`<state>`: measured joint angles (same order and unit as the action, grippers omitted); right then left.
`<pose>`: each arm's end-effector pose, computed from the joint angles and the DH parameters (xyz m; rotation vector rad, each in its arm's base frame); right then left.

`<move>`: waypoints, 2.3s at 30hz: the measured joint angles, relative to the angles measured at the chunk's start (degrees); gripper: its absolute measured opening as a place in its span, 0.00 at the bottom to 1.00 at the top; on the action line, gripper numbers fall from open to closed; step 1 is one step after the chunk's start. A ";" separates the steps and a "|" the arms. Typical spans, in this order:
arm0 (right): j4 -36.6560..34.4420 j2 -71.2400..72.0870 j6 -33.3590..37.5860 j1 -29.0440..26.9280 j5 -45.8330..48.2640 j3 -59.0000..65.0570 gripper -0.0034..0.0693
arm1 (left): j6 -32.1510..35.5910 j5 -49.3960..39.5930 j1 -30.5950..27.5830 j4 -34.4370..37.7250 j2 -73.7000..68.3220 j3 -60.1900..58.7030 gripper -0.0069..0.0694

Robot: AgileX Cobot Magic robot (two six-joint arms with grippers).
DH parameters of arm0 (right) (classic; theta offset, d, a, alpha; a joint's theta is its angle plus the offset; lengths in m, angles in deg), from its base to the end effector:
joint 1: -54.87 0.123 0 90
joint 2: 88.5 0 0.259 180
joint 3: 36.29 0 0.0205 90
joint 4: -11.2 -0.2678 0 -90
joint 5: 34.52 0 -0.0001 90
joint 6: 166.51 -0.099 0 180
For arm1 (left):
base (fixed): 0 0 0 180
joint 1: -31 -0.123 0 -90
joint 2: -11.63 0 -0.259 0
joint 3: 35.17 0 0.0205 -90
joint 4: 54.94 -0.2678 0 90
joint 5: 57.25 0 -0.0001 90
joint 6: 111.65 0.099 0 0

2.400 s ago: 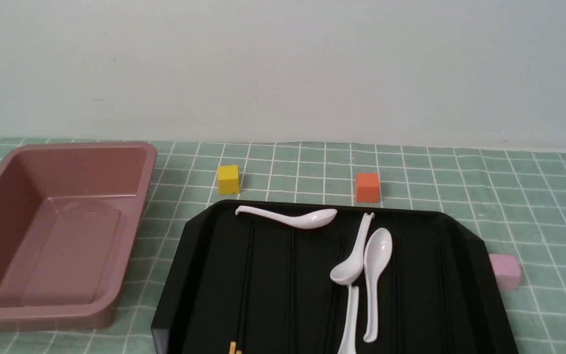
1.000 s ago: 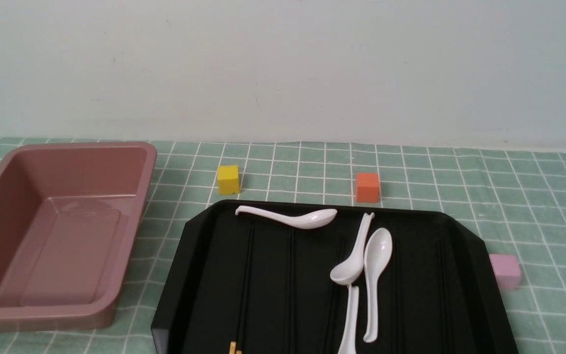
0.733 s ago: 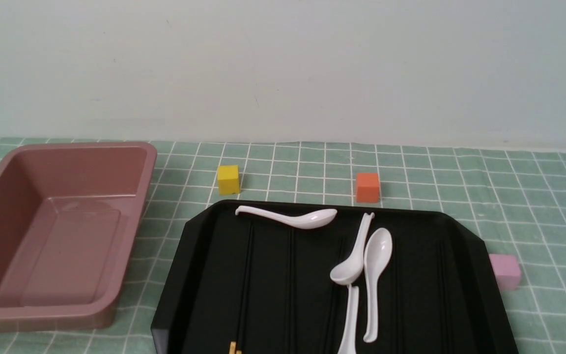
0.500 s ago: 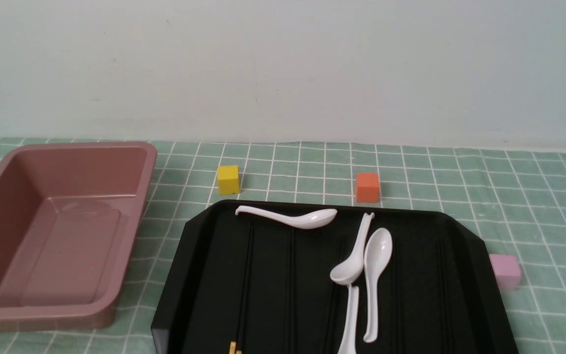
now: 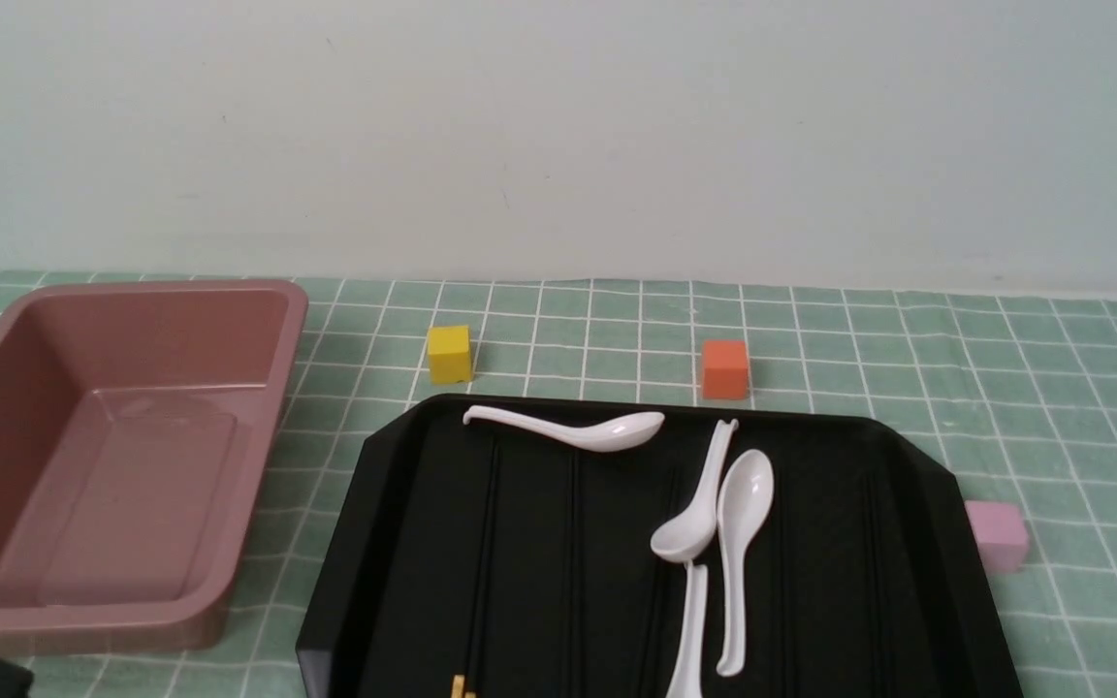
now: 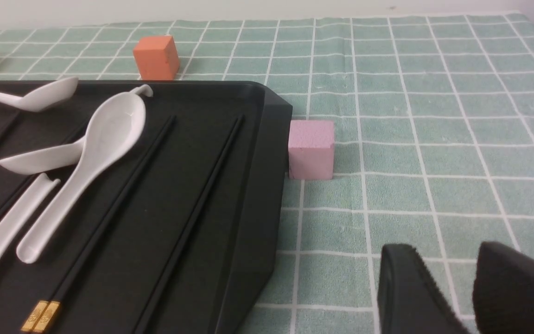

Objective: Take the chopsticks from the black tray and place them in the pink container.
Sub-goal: 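Reach over to the black tray and grasp a pair of chopsticks with the left gripper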

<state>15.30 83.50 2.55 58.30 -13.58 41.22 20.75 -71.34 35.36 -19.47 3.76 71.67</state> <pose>0.1038 0.0037 0.1724 0.0774 1.8566 0.1040 0.1013 -0.0218 0.2160 -1.0190 1.4519 -1.2517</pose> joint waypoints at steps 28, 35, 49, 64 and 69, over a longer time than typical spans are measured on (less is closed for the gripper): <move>0.00 0.00 0.00 0.00 0.00 0.00 0.38 | 36.48 -43.87 1.44 -5.46 -77.75 46.67 0.07; 0.00 0.00 0.00 0.00 0.00 0.00 0.38 | 27.44 -35.43 15.68 -12.08 -84.04 51.44 0.10; 0.00 0.00 0.00 0.00 0.00 0.00 0.38 | 11.86 -33.46 29.11 -32.19 -105.75 67.07 0.46; 0.00 0.00 0.00 0.00 0.00 0.00 0.38 | 11.64 -30.37 29.11 -35.47 -113.99 69.24 0.48; 0.00 0.00 0.00 0.00 0.00 0.00 0.38 | 11.19 -31.41 29.11 -36.32 -114.67 69.73 0.36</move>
<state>15.30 83.50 2.55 58.30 -13.58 41.22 31.94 -102.76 64.48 -55.79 -110.91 141.40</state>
